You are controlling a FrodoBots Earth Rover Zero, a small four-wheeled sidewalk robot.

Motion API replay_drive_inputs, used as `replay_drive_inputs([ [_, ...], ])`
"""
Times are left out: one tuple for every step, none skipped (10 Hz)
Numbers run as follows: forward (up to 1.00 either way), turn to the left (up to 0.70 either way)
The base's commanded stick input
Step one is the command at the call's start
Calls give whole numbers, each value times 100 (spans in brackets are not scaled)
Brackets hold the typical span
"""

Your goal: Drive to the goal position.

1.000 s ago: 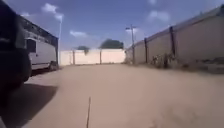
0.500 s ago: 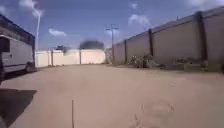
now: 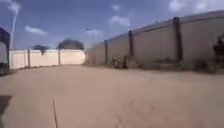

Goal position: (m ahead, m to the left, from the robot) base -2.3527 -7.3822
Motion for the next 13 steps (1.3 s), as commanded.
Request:
replay_drive_inputs([
  [0,-45],
  [0,-45],
  [0,-45],
  [0,-45],
  [0,-45],
  [0,-45],
  [0,-45],
  [0,-45],
  [0,-45],
  [0,-45],
  [0,-45],
  [0,-45],
  [0,-45],
])
